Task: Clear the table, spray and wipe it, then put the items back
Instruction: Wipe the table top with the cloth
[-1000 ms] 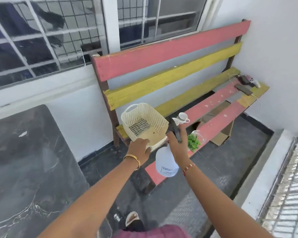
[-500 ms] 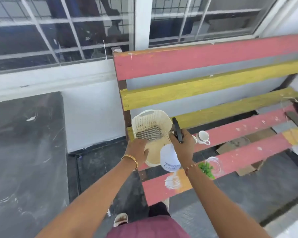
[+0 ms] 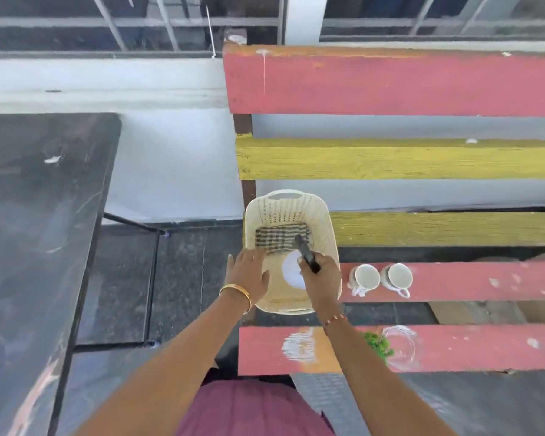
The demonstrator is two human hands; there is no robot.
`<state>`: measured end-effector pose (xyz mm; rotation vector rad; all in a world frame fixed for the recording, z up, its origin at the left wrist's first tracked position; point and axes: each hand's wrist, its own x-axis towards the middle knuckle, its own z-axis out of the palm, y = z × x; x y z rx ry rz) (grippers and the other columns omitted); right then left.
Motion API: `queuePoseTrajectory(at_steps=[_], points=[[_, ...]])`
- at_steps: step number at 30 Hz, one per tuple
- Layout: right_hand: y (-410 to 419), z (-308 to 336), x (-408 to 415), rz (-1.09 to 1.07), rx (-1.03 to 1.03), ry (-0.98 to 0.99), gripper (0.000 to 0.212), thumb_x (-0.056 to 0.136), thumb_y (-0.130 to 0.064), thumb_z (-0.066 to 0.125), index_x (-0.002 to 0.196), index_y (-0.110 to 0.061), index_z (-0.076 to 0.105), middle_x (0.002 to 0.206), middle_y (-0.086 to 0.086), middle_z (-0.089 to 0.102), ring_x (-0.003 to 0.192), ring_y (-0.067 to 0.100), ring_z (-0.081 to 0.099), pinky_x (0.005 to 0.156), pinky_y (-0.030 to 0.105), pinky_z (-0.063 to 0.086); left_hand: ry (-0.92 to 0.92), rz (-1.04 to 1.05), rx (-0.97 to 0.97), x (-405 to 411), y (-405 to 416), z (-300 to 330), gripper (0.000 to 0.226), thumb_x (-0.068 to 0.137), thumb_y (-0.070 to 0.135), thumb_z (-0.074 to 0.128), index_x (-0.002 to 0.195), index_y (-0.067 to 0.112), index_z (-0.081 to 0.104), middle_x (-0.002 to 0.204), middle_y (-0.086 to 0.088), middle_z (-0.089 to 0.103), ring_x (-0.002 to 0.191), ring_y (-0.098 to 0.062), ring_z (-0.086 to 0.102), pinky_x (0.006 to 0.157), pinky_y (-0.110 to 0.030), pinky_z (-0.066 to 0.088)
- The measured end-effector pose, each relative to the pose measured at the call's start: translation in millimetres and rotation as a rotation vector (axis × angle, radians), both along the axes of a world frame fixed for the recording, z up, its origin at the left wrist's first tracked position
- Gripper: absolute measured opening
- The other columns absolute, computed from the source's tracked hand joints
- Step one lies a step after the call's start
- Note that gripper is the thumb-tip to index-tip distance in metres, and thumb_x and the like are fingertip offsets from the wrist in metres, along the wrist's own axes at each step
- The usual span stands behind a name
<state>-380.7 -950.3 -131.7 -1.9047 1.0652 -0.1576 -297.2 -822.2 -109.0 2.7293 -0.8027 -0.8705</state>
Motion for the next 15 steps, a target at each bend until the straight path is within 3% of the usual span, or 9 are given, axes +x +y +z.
queuePoseTrajectory(at_steps=[4,7,9,13,15], points=[[-2,-18,0,0.104,0.065,0.059,0.013,0.083,-0.016,0.065,0.090,-0.007,0.071,0.080,0.020,0.064,0.074,0.036,0.065,0.069,0.047,0.055,0.037,0.065,0.011,0,-4,-8,0.054,0.092,0.025,0.043,0.143,0.019,0.026,0.146,-0.005,0.036,0.141,-0.024,0.025,0.118,-0.050,0.013],[-2,-21,5,0.207,0.069,0.104,0.014,0.084,-0.015,0.064,0.092,-0.006,0.071,0.080,0.016,0.061,0.075,0.025,0.057,0.066,0.028,0.041,0.056,0.084,0.025,-1,-4,-12,0.054,0.093,0.025,0.042,0.143,0.019,0.026,0.146,-0.005,0.036,0.142,-0.025,0.024,0.118,-0.051,0.014],[2,-18,7,0.245,0.060,0.101,0.012,0.085,-0.014,0.064,0.092,-0.007,0.071,0.076,0.012,0.055,0.072,0.022,0.052,0.063,0.025,0.033,0.062,0.089,0.028,-2,-4,-13,0.053,0.093,0.025,0.042,0.143,0.018,0.027,0.146,-0.005,0.036,0.141,-0.025,0.025,0.118,-0.050,0.015],[6,-18,8,0.237,0.099,0.140,0.014,0.086,-0.017,0.063,0.096,-0.011,0.070,0.082,0.010,0.054,0.074,0.020,0.051,0.065,0.024,0.035,0.094,0.117,0.022,-3,-3,-15,0.053,0.093,0.024,0.043,0.143,0.018,0.027,0.148,-0.004,0.034,0.143,-0.025,0.021,0.119,-0.050,0.013],[2,-19,6,0.281,0.140,0.151,0.005,0.082,-0.020,0.064,0.085,-0.019,0.068,0.076,0.008,0.051,0.066,0.017,0.049,0.059,0.018,0.034,0.101,0.130,0.019,-1,-4,-15,0.053,0.093,0.024,0.043,0.143,0.018,0.027,0.149,-0.004,0.033,0.144,-0.025,0.019,0.119,-0.050,0.012]])
